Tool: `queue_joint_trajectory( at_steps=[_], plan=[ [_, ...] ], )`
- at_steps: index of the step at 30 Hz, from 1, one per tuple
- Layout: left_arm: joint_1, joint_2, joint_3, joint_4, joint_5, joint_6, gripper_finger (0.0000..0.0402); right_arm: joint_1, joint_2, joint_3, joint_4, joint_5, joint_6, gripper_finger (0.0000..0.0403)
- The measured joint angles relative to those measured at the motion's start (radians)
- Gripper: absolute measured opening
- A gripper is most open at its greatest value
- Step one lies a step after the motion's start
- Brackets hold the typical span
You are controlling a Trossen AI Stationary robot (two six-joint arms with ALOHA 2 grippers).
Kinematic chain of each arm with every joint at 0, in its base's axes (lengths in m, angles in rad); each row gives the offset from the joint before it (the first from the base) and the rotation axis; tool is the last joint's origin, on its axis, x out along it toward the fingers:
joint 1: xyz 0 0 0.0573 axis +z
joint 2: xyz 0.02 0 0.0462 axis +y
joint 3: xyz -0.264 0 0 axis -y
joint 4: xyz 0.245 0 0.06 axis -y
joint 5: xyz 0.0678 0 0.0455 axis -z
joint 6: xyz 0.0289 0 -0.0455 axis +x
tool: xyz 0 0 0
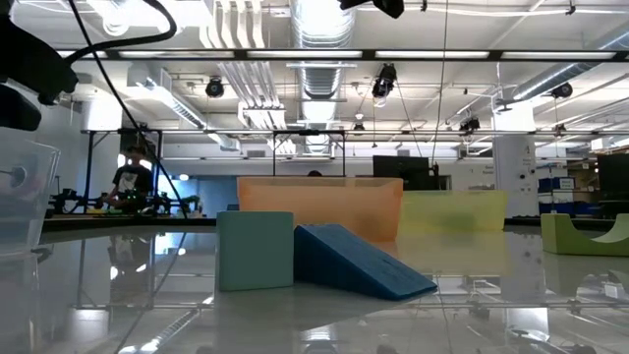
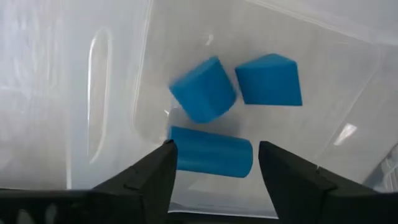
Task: Sort & place blocks by color
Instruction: Put the light green block into the orange bin
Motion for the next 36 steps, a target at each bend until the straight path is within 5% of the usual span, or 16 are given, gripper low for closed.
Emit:
queue_joint_trajectory(
  at_steps=[11, 25, 36],
  plan=[
    [0.007, -0.122, 0.104, -0.002, -0.011, 0.04, 0.0216, 0.117, 0.0, 0.0, -0.004, -0.015, 0.298, 0.0056],
    [0.195, -0.363, 0.17, -0.003, -0.313, 0.29, 0.0217, 0.468, 0.0, -0.146, -0.12, -0.041, 0.907, 0.0056],
    [0.261, -0.415, 0.169, 0.007, -0.631, 0.307, 0.0217, 0.667, -0.001, -0.483, -0.156, -0.091, 0.667, 0.0065]
  ],
)
